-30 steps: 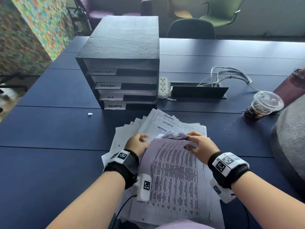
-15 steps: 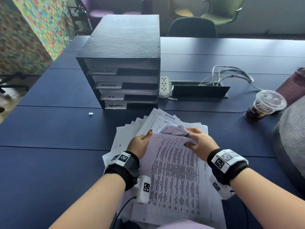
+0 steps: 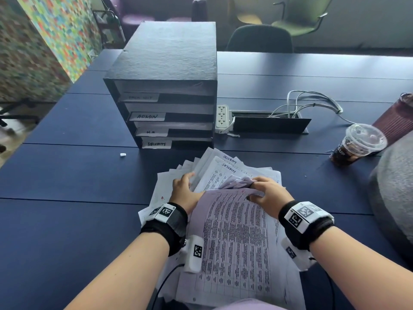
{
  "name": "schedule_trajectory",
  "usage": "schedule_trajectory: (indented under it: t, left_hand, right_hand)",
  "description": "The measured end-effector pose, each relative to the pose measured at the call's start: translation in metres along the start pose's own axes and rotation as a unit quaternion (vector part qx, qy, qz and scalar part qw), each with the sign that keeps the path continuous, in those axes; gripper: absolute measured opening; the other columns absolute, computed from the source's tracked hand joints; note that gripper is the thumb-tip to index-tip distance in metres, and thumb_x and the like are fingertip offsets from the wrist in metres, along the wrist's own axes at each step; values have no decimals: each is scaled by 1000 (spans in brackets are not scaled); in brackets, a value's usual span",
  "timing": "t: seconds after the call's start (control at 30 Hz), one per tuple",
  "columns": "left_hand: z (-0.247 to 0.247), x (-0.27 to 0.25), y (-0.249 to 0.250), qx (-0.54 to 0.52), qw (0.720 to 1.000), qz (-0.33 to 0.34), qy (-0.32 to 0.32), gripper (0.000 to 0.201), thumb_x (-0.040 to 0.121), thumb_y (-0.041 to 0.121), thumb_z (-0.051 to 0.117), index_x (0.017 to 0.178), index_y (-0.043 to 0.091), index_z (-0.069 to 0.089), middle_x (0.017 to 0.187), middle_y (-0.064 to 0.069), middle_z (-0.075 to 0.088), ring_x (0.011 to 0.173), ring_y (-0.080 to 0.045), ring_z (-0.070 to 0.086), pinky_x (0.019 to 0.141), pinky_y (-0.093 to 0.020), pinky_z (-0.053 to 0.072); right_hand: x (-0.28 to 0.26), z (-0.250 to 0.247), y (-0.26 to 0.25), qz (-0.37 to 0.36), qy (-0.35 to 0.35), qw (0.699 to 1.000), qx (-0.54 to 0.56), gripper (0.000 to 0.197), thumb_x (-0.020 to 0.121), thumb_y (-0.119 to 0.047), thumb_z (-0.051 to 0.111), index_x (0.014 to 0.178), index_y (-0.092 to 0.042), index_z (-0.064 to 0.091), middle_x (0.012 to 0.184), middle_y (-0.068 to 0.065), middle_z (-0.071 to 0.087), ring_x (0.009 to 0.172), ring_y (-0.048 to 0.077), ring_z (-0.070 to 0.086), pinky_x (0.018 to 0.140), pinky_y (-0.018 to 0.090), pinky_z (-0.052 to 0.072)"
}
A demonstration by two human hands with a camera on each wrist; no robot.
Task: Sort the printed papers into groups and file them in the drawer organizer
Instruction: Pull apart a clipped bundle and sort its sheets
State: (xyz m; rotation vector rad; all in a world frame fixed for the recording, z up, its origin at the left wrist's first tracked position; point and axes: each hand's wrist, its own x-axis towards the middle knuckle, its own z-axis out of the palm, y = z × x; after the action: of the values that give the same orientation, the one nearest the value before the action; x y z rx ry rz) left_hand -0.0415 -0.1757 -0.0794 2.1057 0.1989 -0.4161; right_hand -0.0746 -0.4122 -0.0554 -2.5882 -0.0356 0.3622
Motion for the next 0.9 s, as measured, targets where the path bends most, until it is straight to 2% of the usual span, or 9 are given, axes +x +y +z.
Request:
schedule_trajectory:
  t: [0.1,0.23,0.3,0.4,0.5,0.57,0.7,0.8,0.9]
  left_hand:
    - [0,-5,3,-18,999,47,8,53,83,21,66,131,31,45,114,1,45,99,-14,49,85,-25,40]
    - [1,-11,6,-92,994,52,-10,20,92,30,58,96,16,71,84,4,65,86,-15,59,82,-30,48]
    - [3,-12,6,-92,995,41,-23,31,91,39,57,79,12,69,75,0,63,74,-14,57,73,-28,46]
    - [5,-8,5,-79,995,36,-41,25,87,35,65,73,15,67,82,1,64,74,-11,57,72,-25,45]
    - [3,2,-2,-23,999,23,-15,12,81,34,69,84,22,65,107,1,54,96,-14,55,89,-31,48]
    - [2,5,-6,-8,1000,-6,0,23,79,39,70,97,29,60,119,0,51,108,-16,52,100,-36,44]
    - [-2,5,-9,20,999,-39,15,39,75,47,68,110,33,56,118,5,56,109,-16,55,102,-37,41]
    - [-5,4,-5,40,998,-45,-4,46,71,53,64,114,37,56,110,10,55,105,-14,55,99,-33,38]
    - [-4,1,-2,-13,999,-21,-23,37,75,53,61,105,34,70,112,9,63,103,-14,59,94,-29,44]
  right_hand:
    - [1,0,1,-1,8,1000,14,24,86,-20,64,110,-21,68,139,-12,43,120,11,46,88,11,27]
    - [3,-1,3,1,13,1000,18,14,83,-19,67,96,-19,70,154,-14,18,124,12,45,86,12,29]
    - [3,-1,3,1,11,1000,26,18,83,-21,67,100,-23,70,152,-13,25,125,13,43,95,17,32]
    - [0,0,3,3,16,1000,-6,23,84,-30,66,107,-31,69,134,-14,48,126,13,35,105,26,25]
    - [-5,1,2,-3,34,999,-27,22,84,-35,66,105,-31,70,122,-17,54,122,12,36,103,28,22]
    - [-7,2,2,-6,36,999,-4,21,84,-34,66,104,-29,70,118,-16,54,118,15,41,106,33,27]
    - [-6,2,-1,-2,26,1000,8,22,85,-33,64,106,-26,69,115,-15,51,114,13,43,108,38,29]
    - [-3,2,-1,5,24,999,27,22,85,-29,66,105,-20,70,119,-7,50,109,16,49,97,27,38]
    - [1,-1,-2,3,28,999,35,16,83,-24,68,98,-17,71,140,-5,39,115,12,47,96,16,32]
